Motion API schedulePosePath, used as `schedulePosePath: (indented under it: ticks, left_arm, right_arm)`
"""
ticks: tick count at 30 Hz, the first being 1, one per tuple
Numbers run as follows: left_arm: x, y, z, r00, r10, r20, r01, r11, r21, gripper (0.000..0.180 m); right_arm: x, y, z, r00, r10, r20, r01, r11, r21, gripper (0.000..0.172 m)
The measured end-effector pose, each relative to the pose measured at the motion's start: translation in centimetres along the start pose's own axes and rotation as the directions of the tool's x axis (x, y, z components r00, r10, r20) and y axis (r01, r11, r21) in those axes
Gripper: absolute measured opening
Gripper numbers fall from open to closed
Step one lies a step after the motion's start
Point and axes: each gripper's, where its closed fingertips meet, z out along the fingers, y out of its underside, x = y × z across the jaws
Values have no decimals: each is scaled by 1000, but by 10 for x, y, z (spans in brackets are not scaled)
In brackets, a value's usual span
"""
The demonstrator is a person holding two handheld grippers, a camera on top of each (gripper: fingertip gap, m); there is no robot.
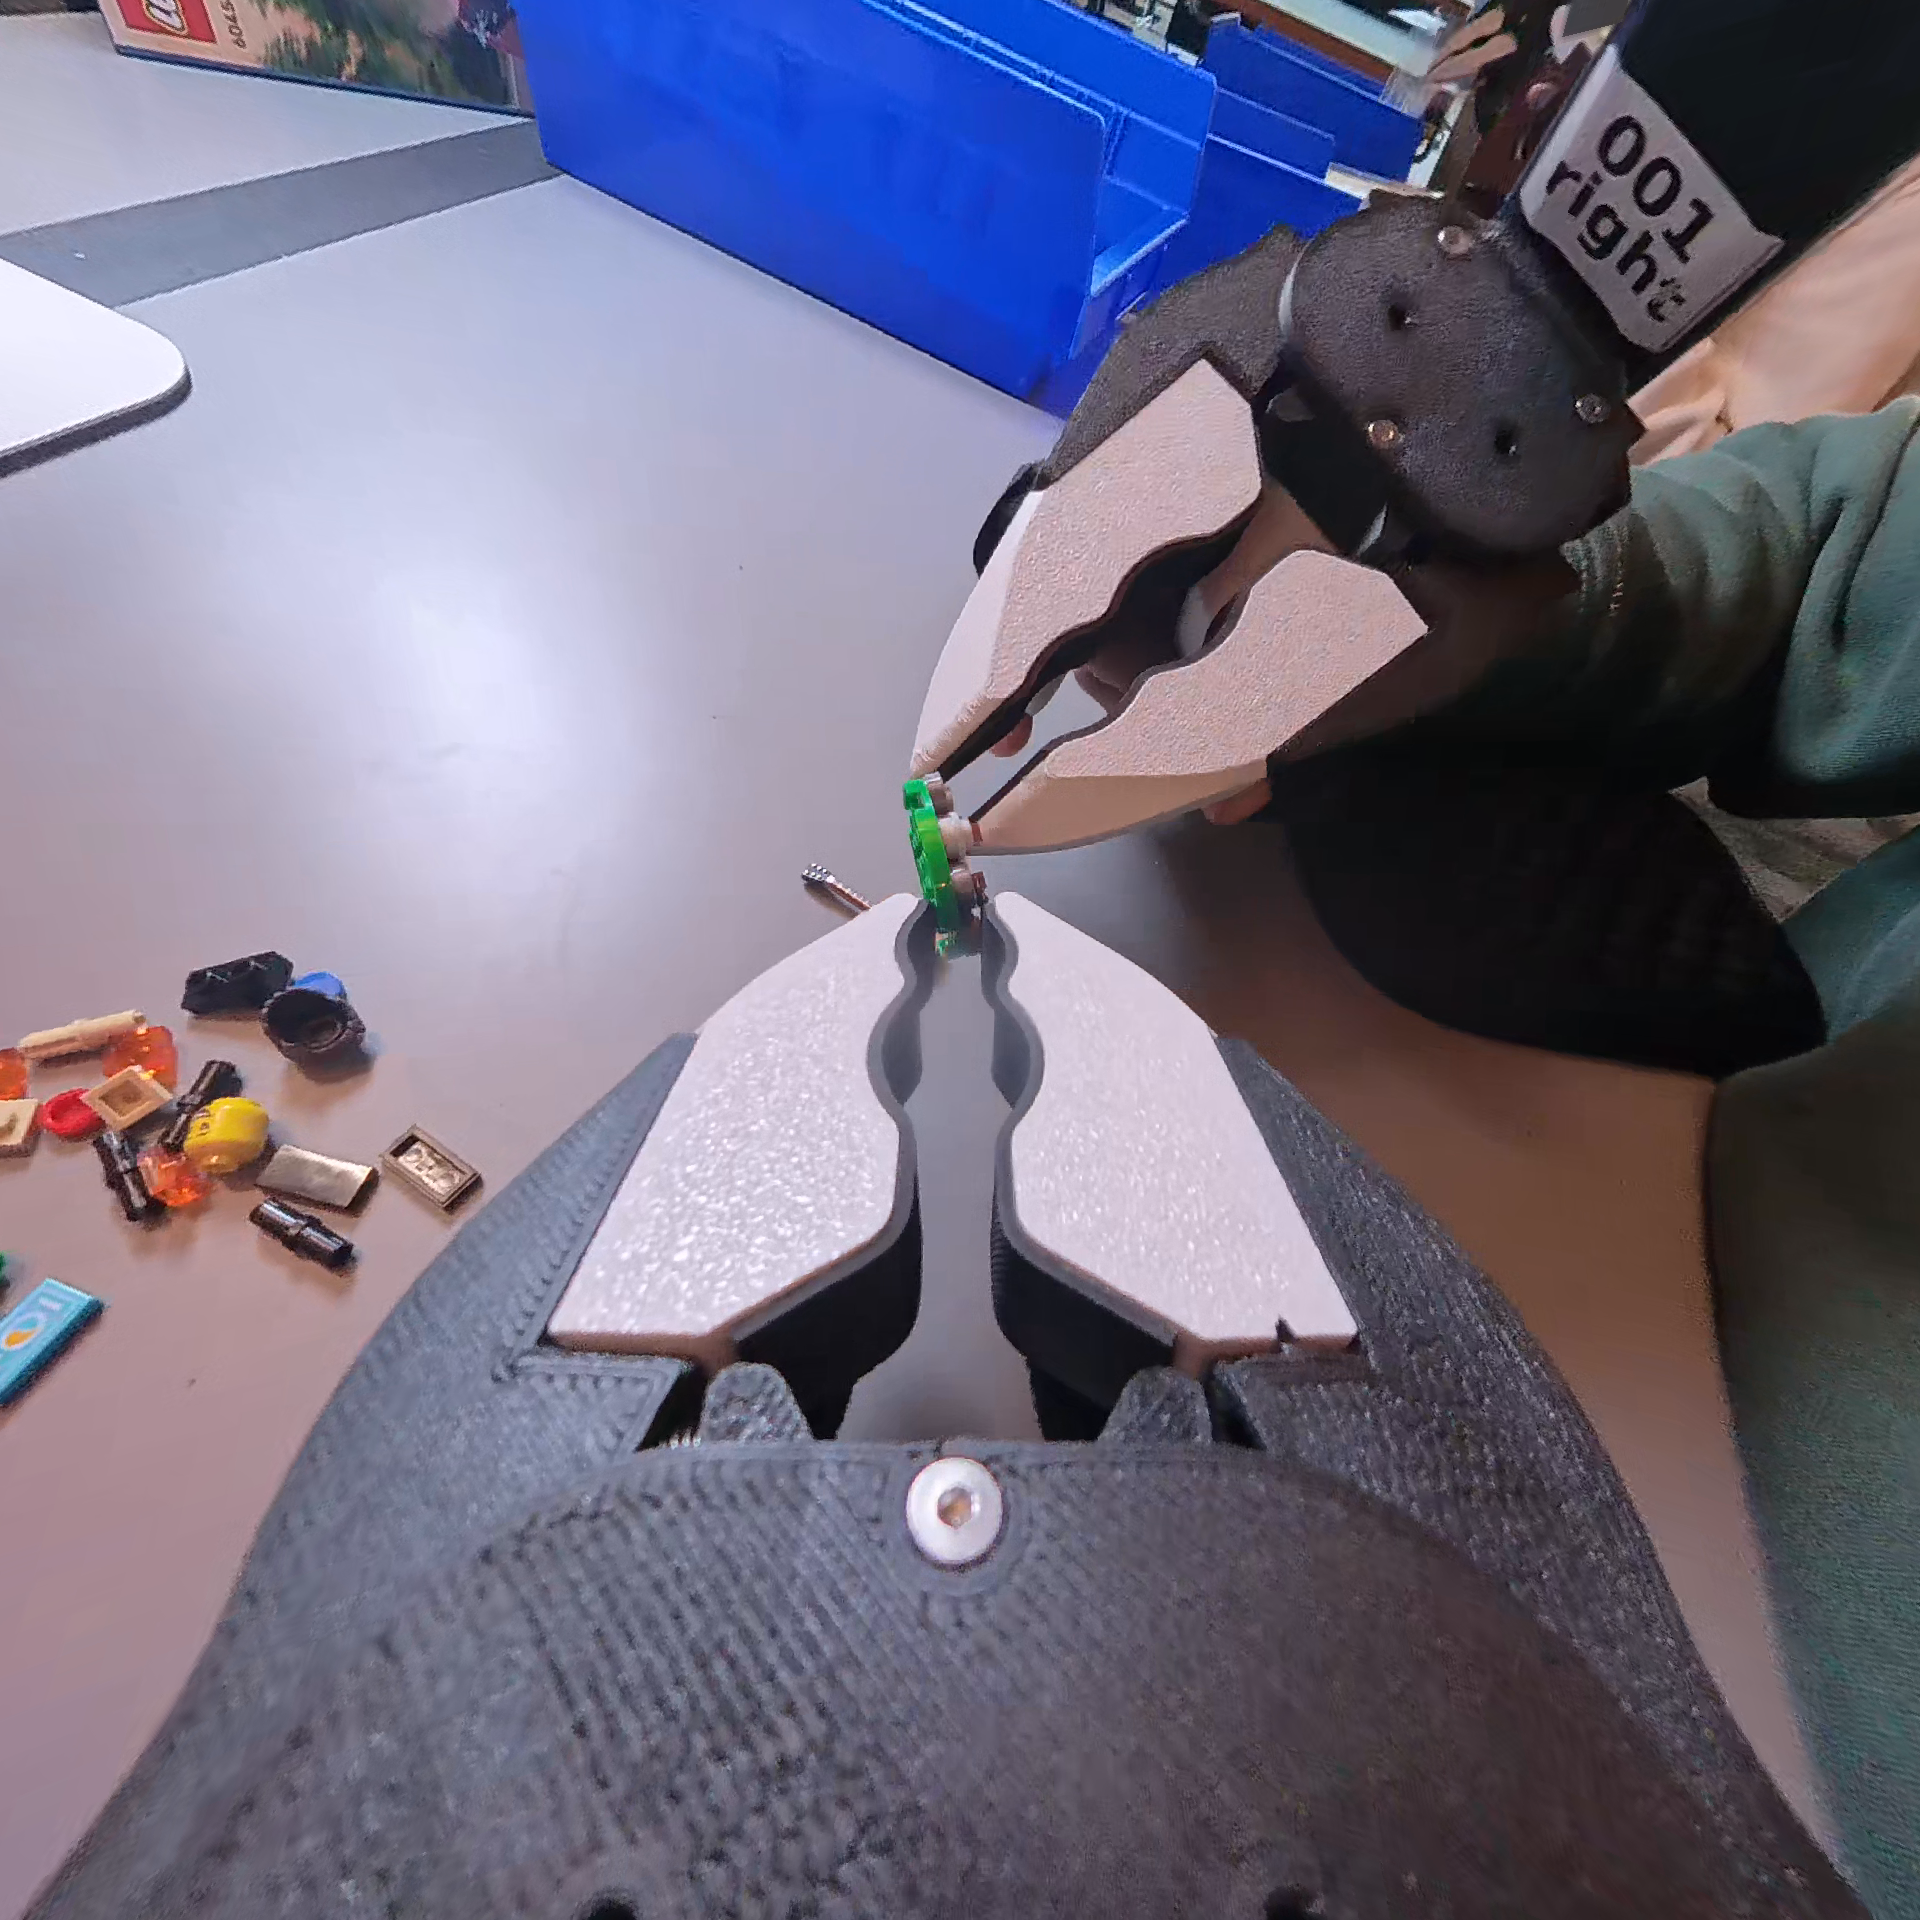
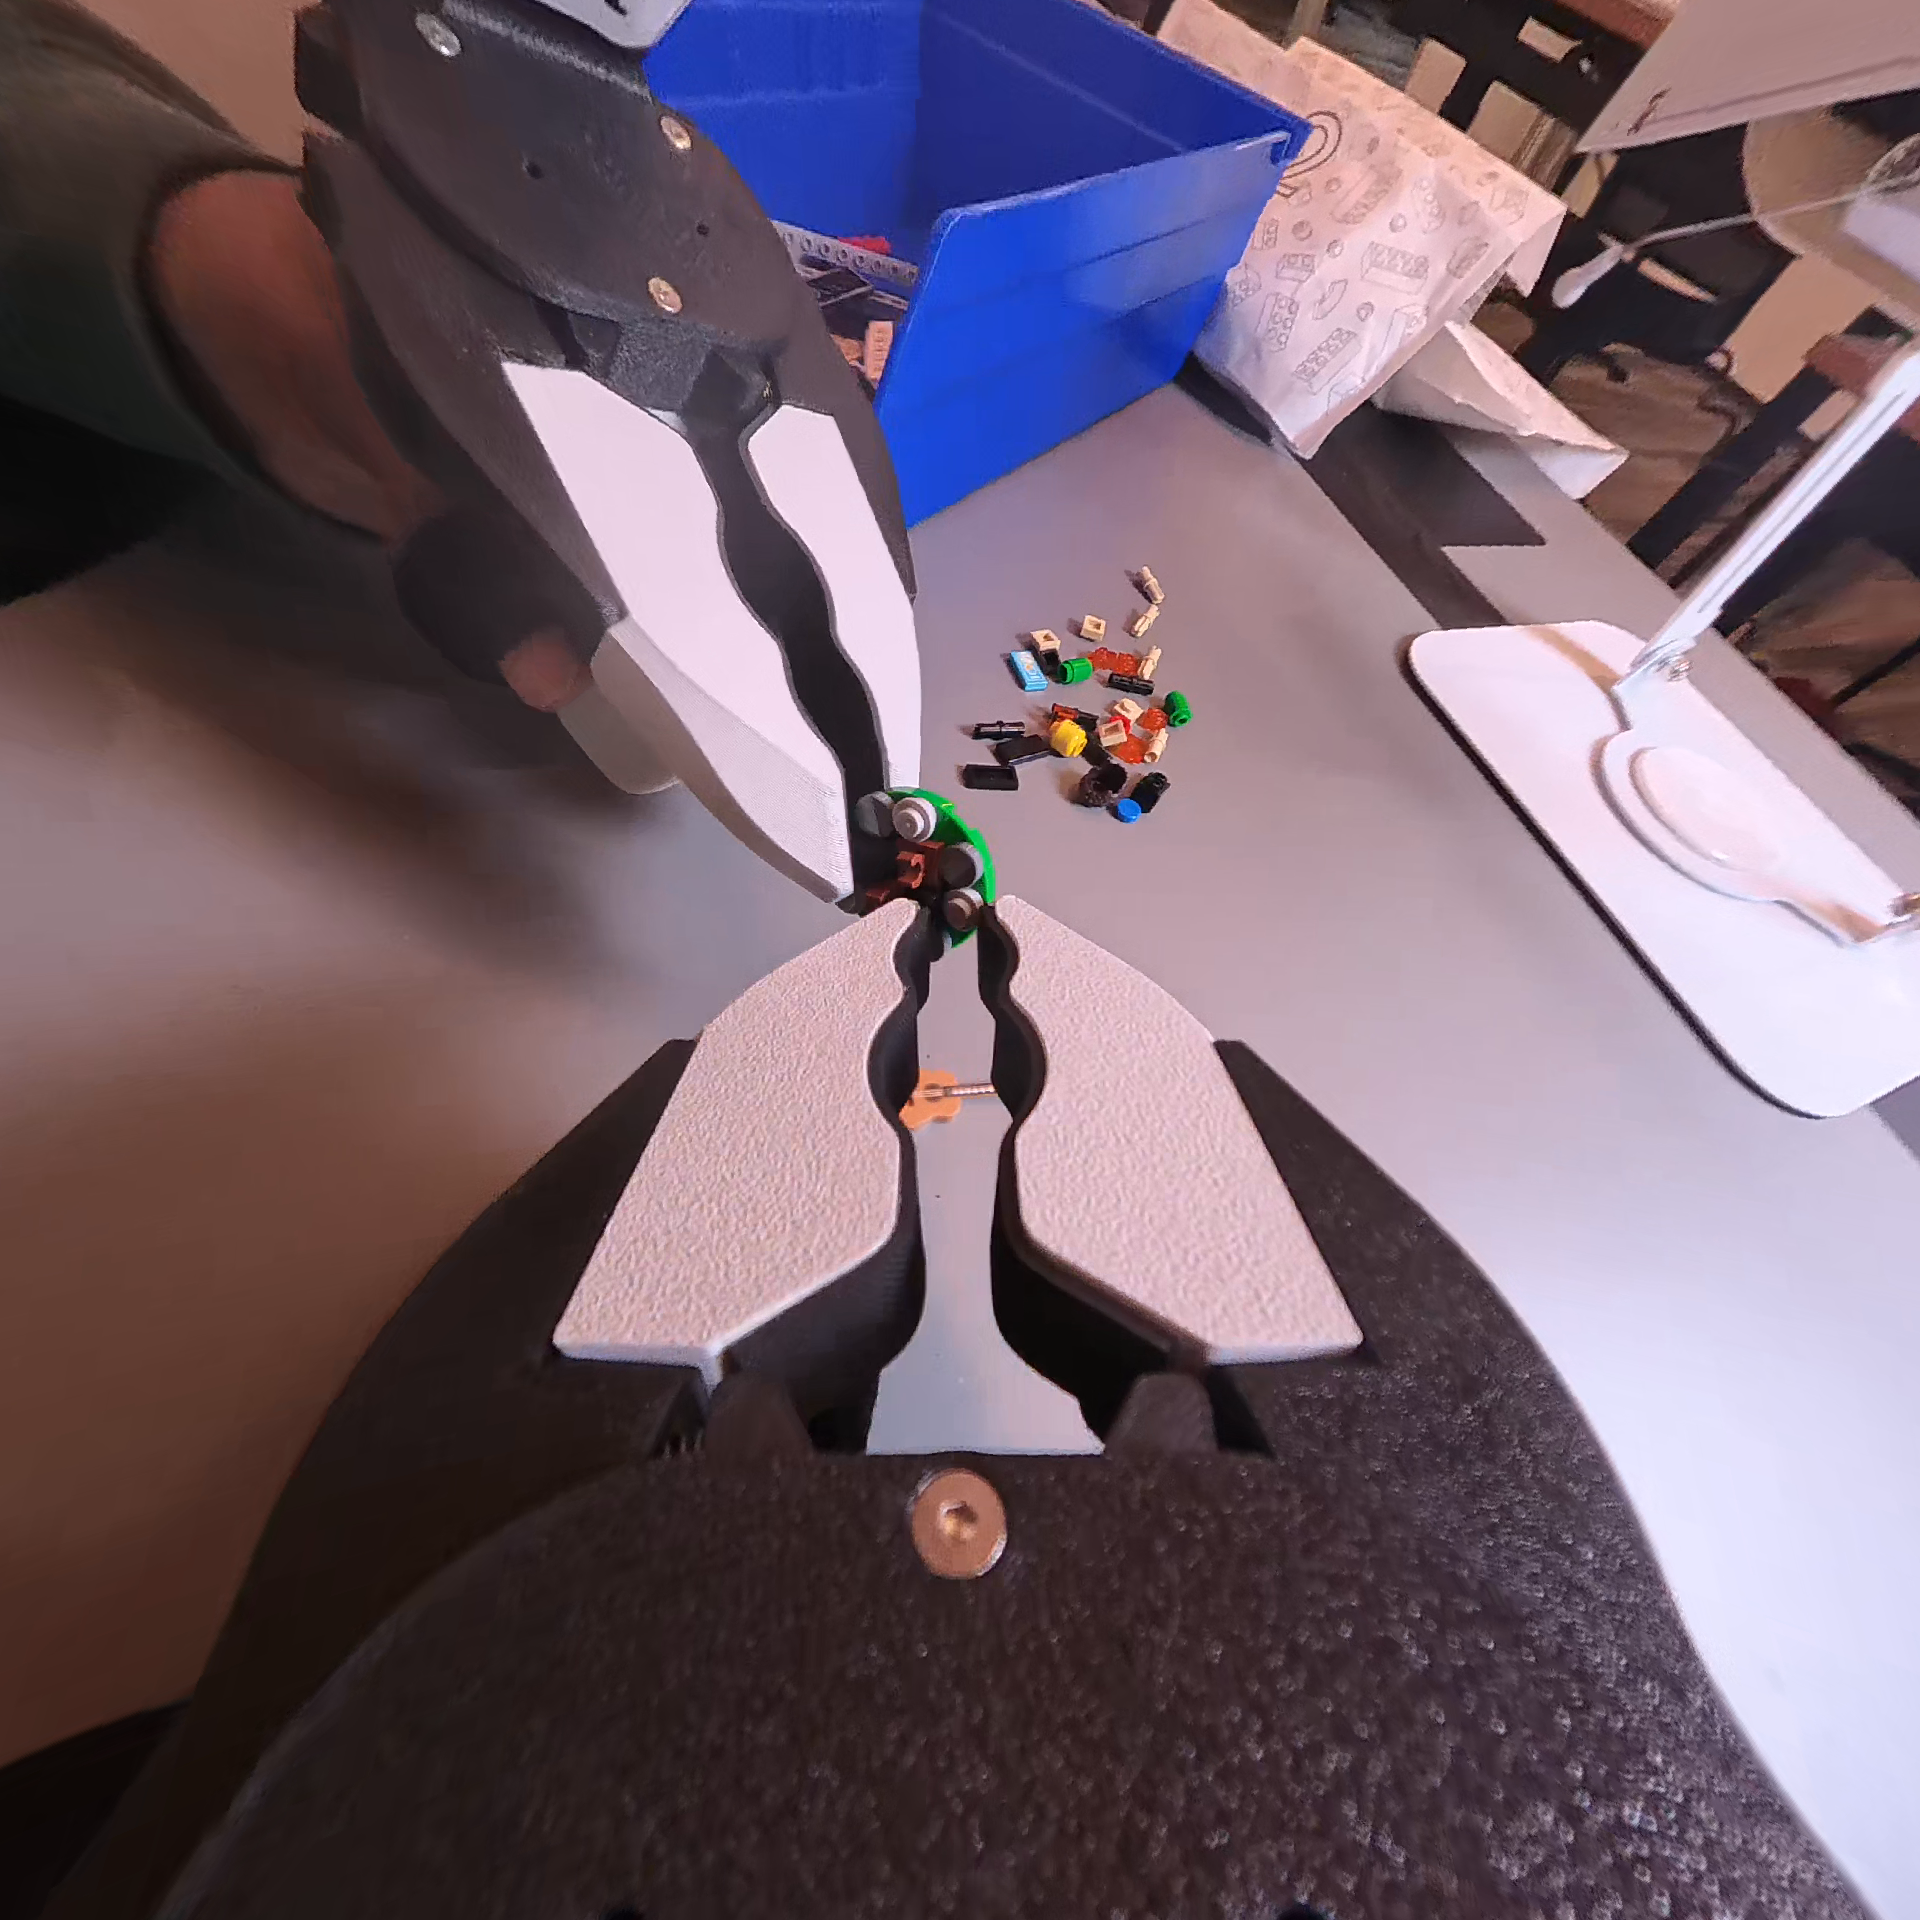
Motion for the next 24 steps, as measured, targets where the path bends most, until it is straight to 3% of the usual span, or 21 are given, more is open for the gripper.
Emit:
schedulePosePath:
  ticks: [8, 17, 24]
  left_arm:
    - [-2, 4, 1, 992, -126, -30, 125, 992, -27, 8]
    - [-3, 8, 2, 988, -146, -40, 145, 989, -42, 8]
    - [-7, 13, -1, 996, -83, -18, 82, 994, -78, 8]
  right_arm:
    - [-3, 0, 2, 983, -163, -85, 163, 987, -10, 0]
    - [-1, -2, -1, 998, -58, -12, 58, 998, 32, 0]
    - [30, 15, -8, 989, 144, 21, -145, 989, 15, 11]
